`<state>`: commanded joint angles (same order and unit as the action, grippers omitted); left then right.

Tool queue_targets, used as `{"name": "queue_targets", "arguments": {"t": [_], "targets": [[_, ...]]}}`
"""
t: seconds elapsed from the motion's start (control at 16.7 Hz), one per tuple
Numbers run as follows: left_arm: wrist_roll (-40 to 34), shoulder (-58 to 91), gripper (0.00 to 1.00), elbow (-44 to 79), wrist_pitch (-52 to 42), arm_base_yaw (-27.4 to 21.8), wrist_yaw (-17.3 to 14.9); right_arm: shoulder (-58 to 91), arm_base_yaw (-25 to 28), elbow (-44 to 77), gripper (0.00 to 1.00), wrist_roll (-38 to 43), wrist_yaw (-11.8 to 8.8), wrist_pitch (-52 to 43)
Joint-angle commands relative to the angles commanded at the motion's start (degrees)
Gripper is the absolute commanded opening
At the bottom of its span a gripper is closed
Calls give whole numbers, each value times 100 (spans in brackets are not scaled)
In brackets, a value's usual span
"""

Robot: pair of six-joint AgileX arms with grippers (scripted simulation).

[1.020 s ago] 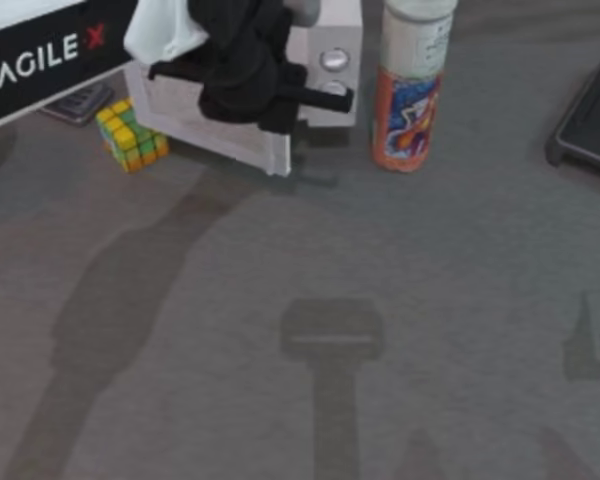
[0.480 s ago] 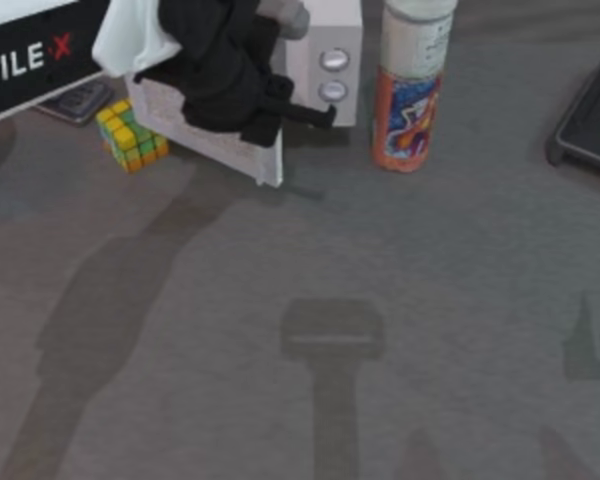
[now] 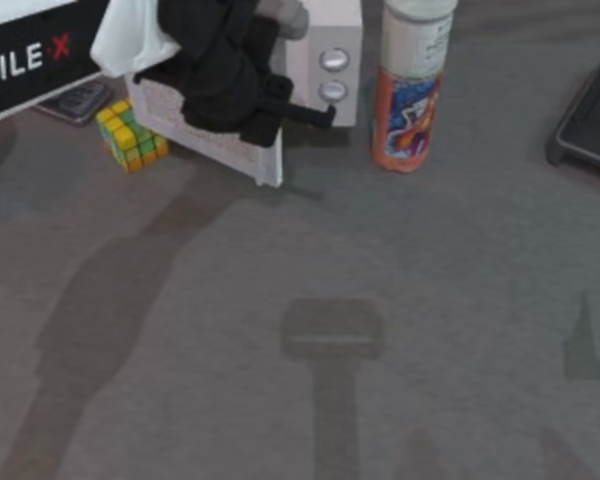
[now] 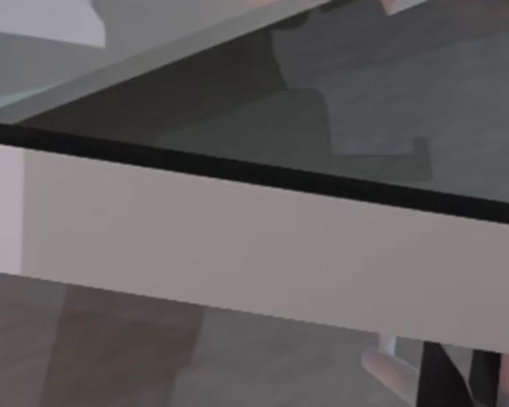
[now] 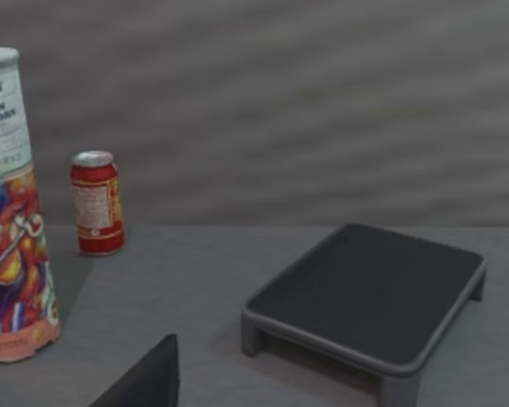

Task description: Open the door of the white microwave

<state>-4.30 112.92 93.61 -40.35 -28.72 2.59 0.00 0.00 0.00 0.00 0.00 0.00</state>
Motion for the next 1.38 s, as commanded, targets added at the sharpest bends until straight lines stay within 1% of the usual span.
{"name": "queue_targets", "arguments": {"t": [0.78, 0.96, 1.26, 1.38], "targets": [[0, 0, 0, 0, 0, 0, 0, 0, 0, 0, 100, 0, 0, 0], [59, -42, 0, -71, 30, -8, -78, 0, 0, 0, 100, 0, 0, 0], [692, -356, 0, -566, 116, 201, -404, 0, 0, 0, 100, 0, 0, 0], [798, -446, 0, -612, 168, 236, -465, 0, 0, 0, 100, 0, 0, 0]]}}
